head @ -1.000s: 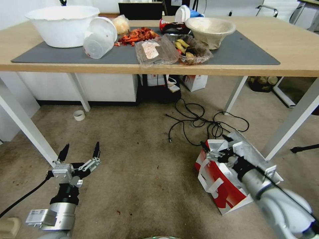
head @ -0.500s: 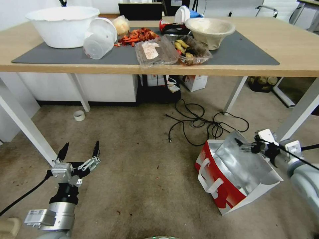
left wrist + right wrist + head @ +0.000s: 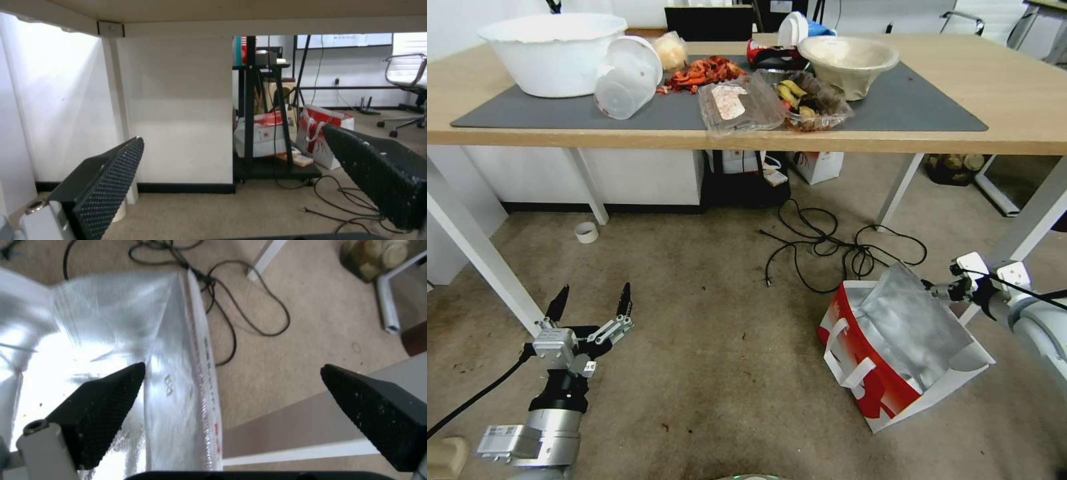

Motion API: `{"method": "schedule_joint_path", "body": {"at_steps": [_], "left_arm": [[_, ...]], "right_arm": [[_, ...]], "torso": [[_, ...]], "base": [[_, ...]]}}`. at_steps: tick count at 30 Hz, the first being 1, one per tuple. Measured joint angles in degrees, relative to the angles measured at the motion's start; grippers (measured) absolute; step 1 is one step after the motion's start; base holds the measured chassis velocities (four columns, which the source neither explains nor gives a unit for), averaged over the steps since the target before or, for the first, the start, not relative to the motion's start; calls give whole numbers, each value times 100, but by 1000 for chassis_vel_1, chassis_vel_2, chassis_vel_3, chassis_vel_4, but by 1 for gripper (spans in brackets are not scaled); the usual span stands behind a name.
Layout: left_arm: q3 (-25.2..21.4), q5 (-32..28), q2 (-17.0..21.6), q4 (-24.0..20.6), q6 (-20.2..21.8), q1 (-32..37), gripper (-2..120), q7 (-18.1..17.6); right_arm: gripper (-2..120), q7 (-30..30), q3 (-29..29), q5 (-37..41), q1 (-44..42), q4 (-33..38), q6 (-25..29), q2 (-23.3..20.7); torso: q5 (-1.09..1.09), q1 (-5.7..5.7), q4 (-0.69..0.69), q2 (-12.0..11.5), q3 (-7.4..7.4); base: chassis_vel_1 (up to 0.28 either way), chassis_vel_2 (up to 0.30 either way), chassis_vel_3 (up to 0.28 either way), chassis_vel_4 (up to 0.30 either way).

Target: Pick up the food delivery bag from the floor and place it on the table.

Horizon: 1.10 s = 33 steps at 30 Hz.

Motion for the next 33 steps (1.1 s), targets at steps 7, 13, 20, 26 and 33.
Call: {"method": "schedule_joint_path", "body": {"at_steps": [7, 13, 20, 26, 33], "left_arm": [[22, 5, -15, -2, 0, 0, 100, 0], [33, 24, -23, 7, -10, 16, 100, 0], [19, 30, -42, 9, -16, 8, 100, -11], [55, 58, -61, 35, -17, -10, 100, -14], [59, 62, -28, 48, -35, 5, 100, -30]], "right_arm": [[100, -61, -354, -188, 196, -264, -36, 115], [100, -103, -614, -406, 374, -462, -62, 293], [100, -204, -836, -735, 600, -767, -88, 397], [100, -227, -876, -779, 601, -842, -88, 408], [100, -228, -924, -809, 630, -1033, -88, 463]], "torso": [[0, 0, 0, 1, 0], [0, -1, -1, 1, 0], [0, 0, 0, 2, 0], [0, 0, -1, 3, 0], [0, 0, 0, 4, 0]], "base": [[0, 0, 0, 0], [0, 0, 0, 0], [0, 0, 0, 0], [0, 0, 0, 0], [0, 0, 0, 0]]}}
